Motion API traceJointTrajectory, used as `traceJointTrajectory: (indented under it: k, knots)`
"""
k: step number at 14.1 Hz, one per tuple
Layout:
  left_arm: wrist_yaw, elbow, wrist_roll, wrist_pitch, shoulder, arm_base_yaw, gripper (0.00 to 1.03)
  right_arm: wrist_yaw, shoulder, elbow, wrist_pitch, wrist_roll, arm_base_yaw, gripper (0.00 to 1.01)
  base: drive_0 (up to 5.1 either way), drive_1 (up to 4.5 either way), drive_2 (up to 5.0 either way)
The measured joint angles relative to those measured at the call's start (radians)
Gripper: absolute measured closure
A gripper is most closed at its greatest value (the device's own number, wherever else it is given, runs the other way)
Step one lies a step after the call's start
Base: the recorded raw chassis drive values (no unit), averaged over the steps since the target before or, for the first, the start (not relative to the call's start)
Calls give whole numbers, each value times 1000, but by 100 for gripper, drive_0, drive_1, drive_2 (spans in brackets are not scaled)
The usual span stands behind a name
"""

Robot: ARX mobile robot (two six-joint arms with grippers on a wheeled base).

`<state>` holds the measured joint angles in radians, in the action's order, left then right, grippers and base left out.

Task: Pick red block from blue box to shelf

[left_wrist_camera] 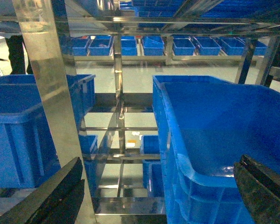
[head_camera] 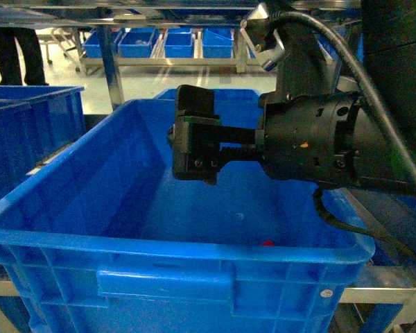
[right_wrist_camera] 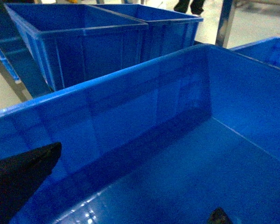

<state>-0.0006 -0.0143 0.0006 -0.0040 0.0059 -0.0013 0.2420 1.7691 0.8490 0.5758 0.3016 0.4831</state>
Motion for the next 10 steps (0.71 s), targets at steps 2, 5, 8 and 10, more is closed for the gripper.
traceJointTrajectory:
  k: [2,5,8,10]
  knots:
    - [0,0,0,0,0,0,5,1,-69,-35,-26,-13,-14,3,0,0,0]
    - [0,0,0,0,0,0,5,25,-157,-42,-85,-92,-35,3,0,0,0]
    - [0,0,0,0,0,0,5,31,-203,-68,-122,-136,-53,3,0,0,0]
    - [0,0,0,0,0,0,5,56,-253,-108,-158,-150,-76,3,0,0,0]
